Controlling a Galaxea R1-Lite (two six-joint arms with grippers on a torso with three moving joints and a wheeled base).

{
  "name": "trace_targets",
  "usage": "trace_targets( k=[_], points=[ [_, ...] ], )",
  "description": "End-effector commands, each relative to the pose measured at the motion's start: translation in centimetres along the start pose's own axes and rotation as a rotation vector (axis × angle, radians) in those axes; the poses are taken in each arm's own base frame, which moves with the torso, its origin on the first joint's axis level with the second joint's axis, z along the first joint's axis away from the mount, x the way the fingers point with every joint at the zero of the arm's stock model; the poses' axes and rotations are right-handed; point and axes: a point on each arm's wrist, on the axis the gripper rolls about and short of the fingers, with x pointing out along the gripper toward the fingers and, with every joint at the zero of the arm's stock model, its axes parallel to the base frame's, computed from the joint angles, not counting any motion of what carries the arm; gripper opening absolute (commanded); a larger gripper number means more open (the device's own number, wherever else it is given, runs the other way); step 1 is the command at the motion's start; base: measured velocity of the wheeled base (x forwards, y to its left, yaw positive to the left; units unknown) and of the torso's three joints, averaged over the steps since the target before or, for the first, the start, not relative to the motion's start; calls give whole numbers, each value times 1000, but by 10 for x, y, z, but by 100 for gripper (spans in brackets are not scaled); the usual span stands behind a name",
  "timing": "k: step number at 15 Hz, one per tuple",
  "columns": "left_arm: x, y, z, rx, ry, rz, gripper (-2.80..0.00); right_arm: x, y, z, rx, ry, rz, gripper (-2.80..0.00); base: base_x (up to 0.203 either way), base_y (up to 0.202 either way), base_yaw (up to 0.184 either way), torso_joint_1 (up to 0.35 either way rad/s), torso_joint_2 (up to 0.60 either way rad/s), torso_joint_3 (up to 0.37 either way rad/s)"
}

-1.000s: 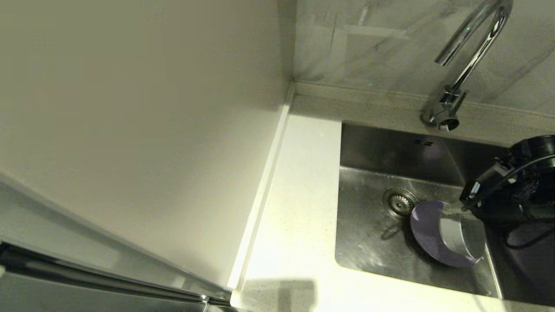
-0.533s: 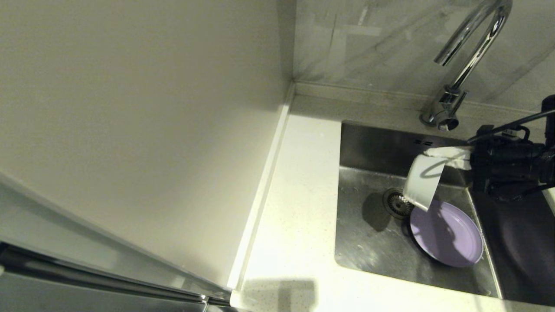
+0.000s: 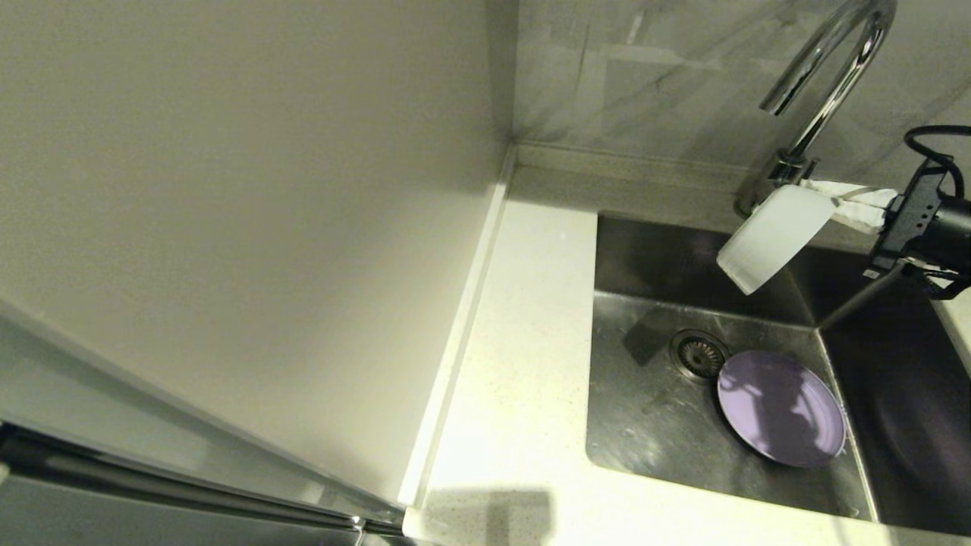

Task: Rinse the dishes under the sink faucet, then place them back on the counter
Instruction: Put a bowl back to the table from the sink

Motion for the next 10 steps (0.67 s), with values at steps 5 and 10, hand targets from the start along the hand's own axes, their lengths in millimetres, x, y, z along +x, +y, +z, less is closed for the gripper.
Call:
trace_targets(
  k=[5,10],
  points=[
    [0,0,-1,0,3,0,-280,-40,32,-22,51,147,281,-280,0,0,0,0,0,0],
    [0,0,-1,0,3,0,-280,-42,32,-18,56,130,302,-280,0,0,0,0,0,0]
  ],
)
